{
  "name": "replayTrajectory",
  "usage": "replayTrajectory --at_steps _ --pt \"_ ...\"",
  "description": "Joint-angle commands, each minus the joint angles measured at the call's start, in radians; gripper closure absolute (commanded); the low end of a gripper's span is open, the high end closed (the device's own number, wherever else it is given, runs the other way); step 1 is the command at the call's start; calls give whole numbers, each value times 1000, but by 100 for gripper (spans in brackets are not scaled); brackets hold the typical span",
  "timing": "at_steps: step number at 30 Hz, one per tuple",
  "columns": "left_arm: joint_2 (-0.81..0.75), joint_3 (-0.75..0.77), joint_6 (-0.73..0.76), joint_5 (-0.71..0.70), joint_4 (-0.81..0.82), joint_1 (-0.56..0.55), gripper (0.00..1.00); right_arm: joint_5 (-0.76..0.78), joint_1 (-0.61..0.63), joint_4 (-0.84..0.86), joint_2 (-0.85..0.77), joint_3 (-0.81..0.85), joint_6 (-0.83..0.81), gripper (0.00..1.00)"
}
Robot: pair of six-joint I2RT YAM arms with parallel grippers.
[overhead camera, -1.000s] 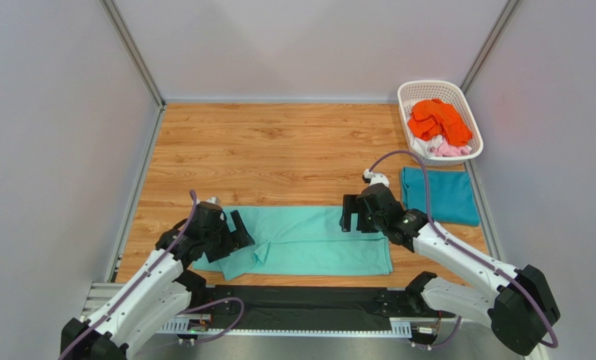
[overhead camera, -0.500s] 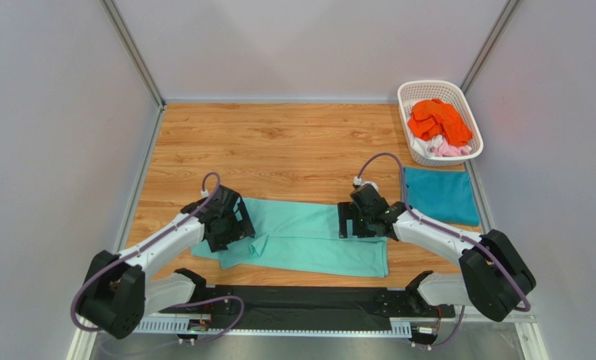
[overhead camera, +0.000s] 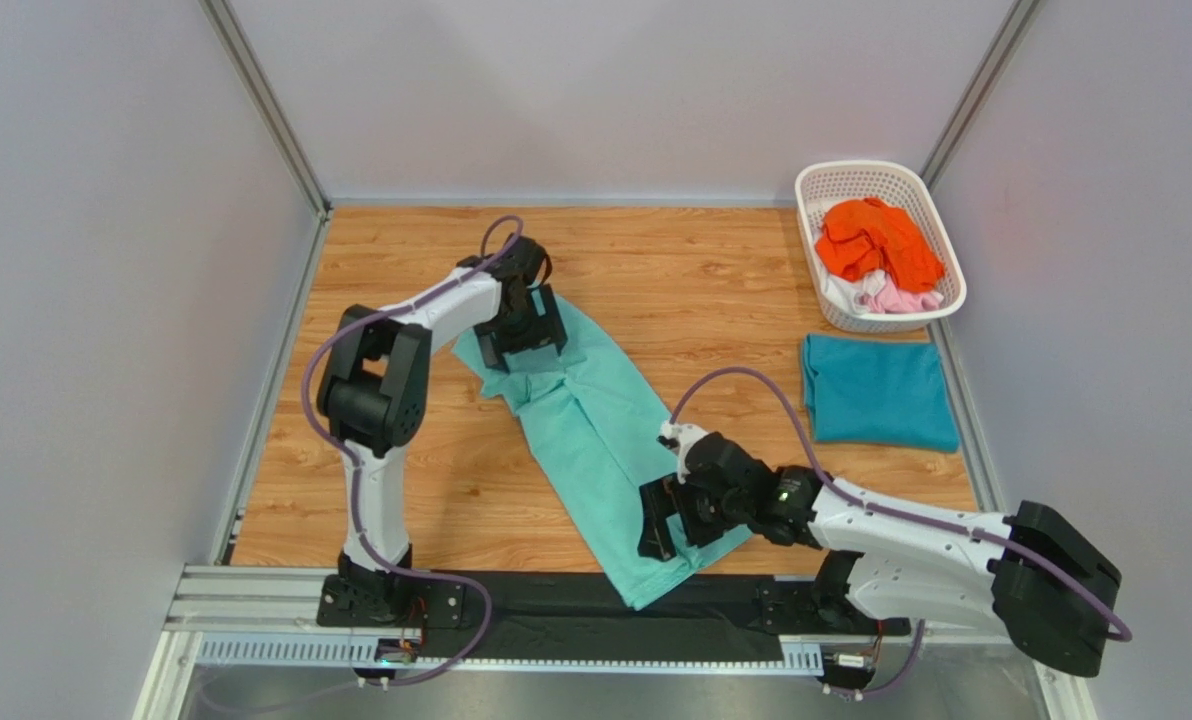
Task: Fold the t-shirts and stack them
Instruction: Fold the tshirt
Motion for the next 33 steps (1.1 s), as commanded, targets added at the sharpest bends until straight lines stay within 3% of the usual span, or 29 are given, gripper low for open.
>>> replayTrajectory --at_steps 1,6,11,20,25,33 --pt "176 176 24 128 -45 -15 0 -90 104 91 32 -39 95 0" --pt "303 392 30 191 -74 -56 0 -68 252 135 156 47 81 0" --pt "439 587 25 264 -81 -73 0 -62 289 149 297 134 55 0" --pt "630 886 51 256 -19 -70 0 -82 291 124 261 173 9 0" --pt "648 879 38 284 123 -52 0 69 289 -8 164 231 -46 0" --pt "578 887 34 281 157 -38 0 289 224 -202 27 322 -28 0"
